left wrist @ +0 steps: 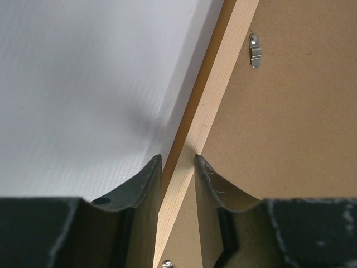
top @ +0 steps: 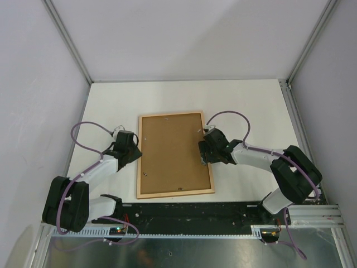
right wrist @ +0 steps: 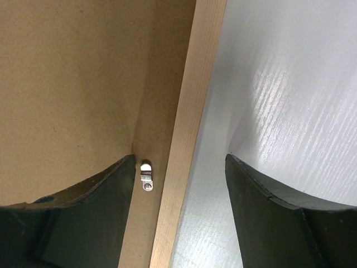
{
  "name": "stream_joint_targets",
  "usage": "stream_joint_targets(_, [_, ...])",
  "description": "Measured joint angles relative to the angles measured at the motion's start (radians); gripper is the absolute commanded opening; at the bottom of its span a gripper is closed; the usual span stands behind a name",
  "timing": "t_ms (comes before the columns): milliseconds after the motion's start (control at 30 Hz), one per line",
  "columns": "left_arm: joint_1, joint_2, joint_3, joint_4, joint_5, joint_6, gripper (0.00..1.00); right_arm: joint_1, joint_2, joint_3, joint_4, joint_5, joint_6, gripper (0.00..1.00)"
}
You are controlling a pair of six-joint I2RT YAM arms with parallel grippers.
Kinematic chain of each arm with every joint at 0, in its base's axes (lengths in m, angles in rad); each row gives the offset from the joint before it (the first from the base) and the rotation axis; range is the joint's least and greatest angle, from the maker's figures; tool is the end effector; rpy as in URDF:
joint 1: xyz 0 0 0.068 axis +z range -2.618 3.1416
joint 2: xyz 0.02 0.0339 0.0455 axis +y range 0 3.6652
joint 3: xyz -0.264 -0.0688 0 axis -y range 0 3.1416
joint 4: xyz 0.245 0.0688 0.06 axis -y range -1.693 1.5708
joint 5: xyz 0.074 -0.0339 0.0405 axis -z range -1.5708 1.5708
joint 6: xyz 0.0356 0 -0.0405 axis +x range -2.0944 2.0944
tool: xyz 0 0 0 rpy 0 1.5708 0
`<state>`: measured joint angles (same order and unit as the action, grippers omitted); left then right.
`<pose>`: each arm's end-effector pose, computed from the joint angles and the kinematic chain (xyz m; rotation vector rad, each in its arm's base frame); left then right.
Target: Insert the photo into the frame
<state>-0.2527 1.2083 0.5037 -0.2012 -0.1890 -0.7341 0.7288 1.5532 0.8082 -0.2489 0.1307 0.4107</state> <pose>0.2139 -0.0483 0.1616 -0.6655 2.3729 -0.1972 0.2237 0.1935 0.1639 -0.3584 2.5498 0.2702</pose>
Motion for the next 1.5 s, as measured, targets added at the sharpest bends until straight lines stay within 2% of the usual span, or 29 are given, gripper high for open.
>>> stream_joint_targets(333, [0.000,0.001,0.000,0.002,0.000,0.000,0.34,0.038,-0.026,-0.024,0.000,0.023,0.006,0.68])
stream_joint_targets(567, [0.000,0.001,0.000,0.003,0.000,-0.001,0.34,0.049,-0.032,-0.030,0.002,0.028,0.009,0.61])
stream_joint_targets(767, [0.000,0.002,-0.001,0.004,0.000,-0.002,0.33,0.062,-0.032,-0.030,0.008,0.036,0.018,0.49])
stream_joint_targets(1000, [0.000,0.005,-0.001,0.010,-0.003,-0.002,0.33,0.066,-0.035,-0.030,-0.001,0.068,0.037,0.20])
stream_joint_targets(1200, [0.000,0.005,-0.001,0.011,-0.008,-0.003,0.33,0.066,-0.040,-0.030,-0.004,0.102,0.073,0.13])
stream_joint_targets(1233, [0.000,0.005,-0.001,0.011,-0.008,-0.003,0.33,0.067,-0.040,-0.031,-0.005,0.106,0.076,0.06])
stream_joint_targets(1300, [0.000,0.005,-0.001,0.012,-0.008,-0.003,0.33,0.069,-0.041,-0.031,-0.005,0.109,0.080,0.02])
stream_joint_targets(1333, [0.000,0.005,-0.001,0.012,-0.008,-0.003,0.33,0.069,-0.041,-0.031,-0.005,0.109,0.082,0.01])
stream_joint_targets(1367, [0.000,0.005,-0.001,0.012,-0.008,-0.003,0.33,0.069,-0.042,-0.032,-0.004,0.109,0.083,0.05])
stream_joint_targets(1500, [-0.001,0.005,-0.001,0.013,-0.006,-0.003,0.33,0.069,-0.050,-0.037,-0.007,0.109,0.087,0.34])
